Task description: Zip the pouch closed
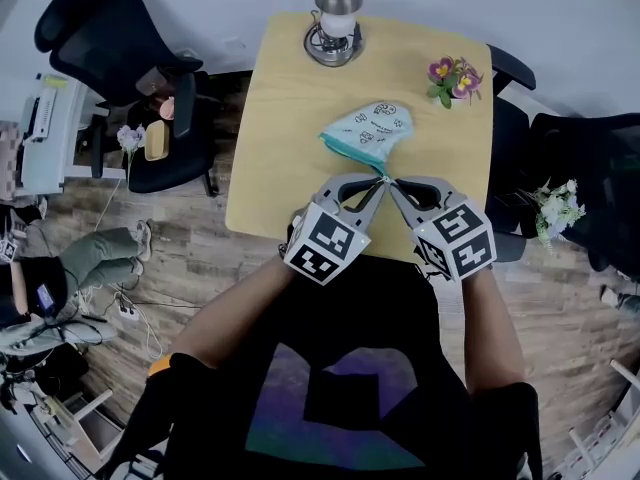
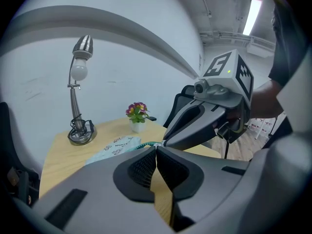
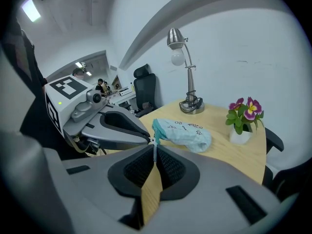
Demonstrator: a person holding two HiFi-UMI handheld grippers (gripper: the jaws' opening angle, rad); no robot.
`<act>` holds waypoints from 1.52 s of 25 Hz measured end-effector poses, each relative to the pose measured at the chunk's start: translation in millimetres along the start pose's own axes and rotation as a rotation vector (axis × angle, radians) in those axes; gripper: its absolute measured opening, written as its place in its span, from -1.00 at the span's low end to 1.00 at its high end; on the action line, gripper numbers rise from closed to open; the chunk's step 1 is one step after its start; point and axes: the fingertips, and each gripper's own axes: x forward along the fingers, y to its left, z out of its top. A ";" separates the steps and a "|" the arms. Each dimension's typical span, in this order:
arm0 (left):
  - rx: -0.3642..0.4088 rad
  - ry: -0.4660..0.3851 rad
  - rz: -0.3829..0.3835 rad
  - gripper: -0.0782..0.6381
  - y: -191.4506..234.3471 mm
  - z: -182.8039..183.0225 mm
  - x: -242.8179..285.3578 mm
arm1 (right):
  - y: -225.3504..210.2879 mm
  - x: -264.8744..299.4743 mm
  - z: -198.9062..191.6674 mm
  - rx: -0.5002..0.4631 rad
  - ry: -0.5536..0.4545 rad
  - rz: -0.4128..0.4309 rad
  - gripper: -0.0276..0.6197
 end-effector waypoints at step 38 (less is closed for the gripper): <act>-0.275 0.014 0.270 -0.57 91.8 -12.7 -28.2 | -41.5 -19.5 11.2 0.036 -0.062 -0.223 -0.60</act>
